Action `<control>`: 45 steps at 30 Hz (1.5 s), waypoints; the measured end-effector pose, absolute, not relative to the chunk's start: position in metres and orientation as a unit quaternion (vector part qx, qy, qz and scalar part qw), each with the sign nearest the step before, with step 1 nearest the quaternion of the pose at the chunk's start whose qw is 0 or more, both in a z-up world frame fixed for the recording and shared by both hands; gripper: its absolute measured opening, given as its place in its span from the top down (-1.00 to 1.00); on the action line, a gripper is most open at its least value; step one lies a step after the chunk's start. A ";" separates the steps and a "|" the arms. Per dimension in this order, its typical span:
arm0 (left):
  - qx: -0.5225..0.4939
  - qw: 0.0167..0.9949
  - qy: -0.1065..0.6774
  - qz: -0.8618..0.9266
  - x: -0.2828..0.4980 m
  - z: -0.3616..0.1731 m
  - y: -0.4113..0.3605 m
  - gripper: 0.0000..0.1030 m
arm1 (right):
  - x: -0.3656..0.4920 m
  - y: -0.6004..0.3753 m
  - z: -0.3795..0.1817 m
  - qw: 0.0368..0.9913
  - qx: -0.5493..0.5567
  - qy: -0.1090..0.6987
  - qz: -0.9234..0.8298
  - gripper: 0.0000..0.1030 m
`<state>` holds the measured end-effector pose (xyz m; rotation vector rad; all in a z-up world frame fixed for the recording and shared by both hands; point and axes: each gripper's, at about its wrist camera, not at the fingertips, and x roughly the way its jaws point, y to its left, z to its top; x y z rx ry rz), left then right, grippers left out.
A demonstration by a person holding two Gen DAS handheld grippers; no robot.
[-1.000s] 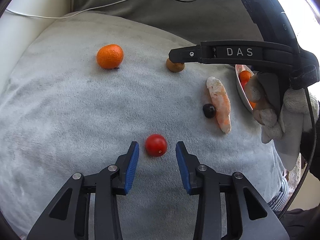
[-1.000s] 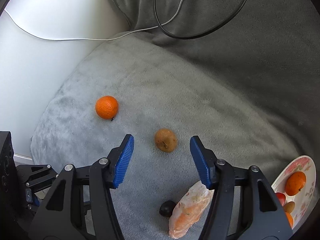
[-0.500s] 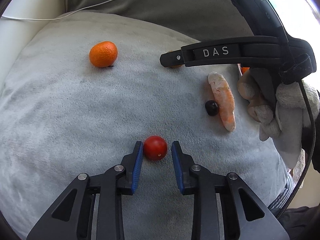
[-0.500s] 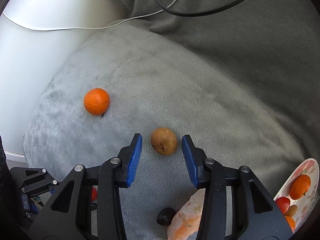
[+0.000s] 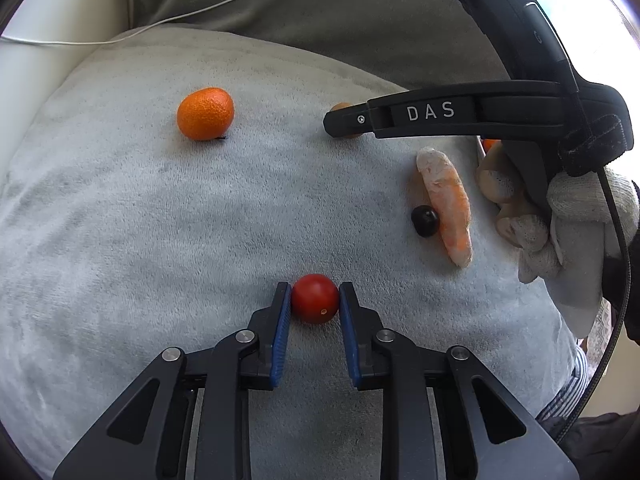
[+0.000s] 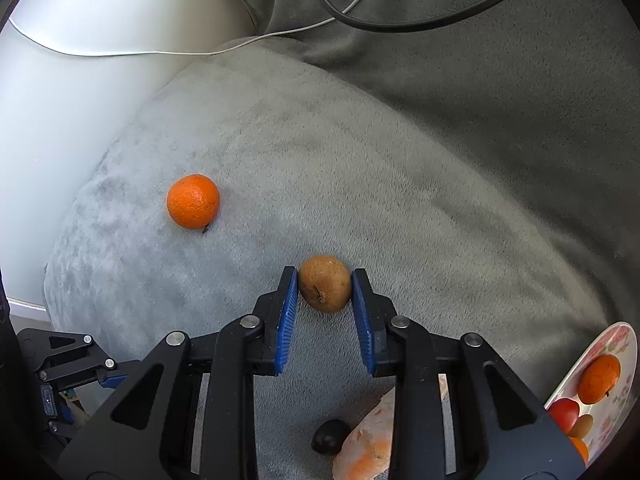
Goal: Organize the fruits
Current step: 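Grasp the small brown fruit with the right tool while the left tool grasps a cherry tomato, then carry both fruits into the floral bowl and open both tools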
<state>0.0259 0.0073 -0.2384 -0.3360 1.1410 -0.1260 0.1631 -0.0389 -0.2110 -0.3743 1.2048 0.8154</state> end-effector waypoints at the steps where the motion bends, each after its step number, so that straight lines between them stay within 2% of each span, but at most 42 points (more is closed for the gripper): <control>1: -0.159 0.827 0.536 -0.060 0.026 -0.238 0.007 0.57 | 0.163 -0.040 -0.210 0.732 -0.169 0.546 0.370 0.45; 19: -0.167 0.846 0.501 -0.074 0.021 -0.200 0.023 0.57 | 0.163 -0.089 -0.157 0.771 -0.108 0.516 0.359 0.45; 33: -0.150 0.858 0.477 -0.116 0.054 -0.167 -0.010 0.57 | 0.167 -0.176 -0.124 0.811 -0.047 0.499 0.302 0.45; 45: -0.119 0.861 0.467 -0.163 0.089 -0.152 -0.057 0.57 | 0.171 -0.257 -0.124 0.834 -0.003 0.499 0.235 0.45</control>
